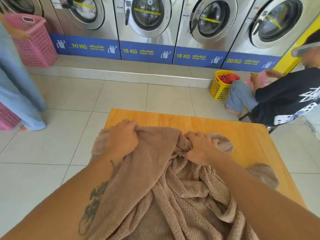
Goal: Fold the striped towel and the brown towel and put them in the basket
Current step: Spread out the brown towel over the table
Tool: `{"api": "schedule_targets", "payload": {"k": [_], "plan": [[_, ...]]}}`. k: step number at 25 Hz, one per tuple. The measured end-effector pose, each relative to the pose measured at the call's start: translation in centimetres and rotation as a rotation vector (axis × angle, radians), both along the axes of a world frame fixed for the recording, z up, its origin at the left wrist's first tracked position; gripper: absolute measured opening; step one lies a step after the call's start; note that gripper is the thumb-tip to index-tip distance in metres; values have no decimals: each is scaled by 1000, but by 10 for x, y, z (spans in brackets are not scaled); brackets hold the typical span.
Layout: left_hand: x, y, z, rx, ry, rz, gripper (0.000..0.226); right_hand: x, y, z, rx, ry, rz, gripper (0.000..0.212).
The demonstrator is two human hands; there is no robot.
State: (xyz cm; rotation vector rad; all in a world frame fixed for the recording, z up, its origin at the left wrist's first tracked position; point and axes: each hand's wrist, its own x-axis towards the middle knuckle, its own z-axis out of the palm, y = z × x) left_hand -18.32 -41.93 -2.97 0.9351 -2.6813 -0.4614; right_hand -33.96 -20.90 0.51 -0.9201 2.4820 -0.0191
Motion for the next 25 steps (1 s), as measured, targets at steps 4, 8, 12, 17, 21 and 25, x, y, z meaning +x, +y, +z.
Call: {"api": "schedule_targets", "payload": {"k": [4,8,12,17,21,25], "plan": [[-14,-41,27,-62,44,161,26,-18,-2,-10,-170,233,-33,30],[-13,-35,25,-24,-128,160,37,-51,-7,-3,-351,436,-325,24],[6,29,1,23,45,-63,22,-42,23,-12,-377,313,-322,55],[25,112,-36,78,-251,-179,56,-2,103,-51,-281,166,-33,52],[10,130,-29,51,-334,-67,59,-14,156,-53,-52,253,-105,57],[1,181,-21,97,-356,20,56,-38,227,-48,76,267,-223,59]]}}
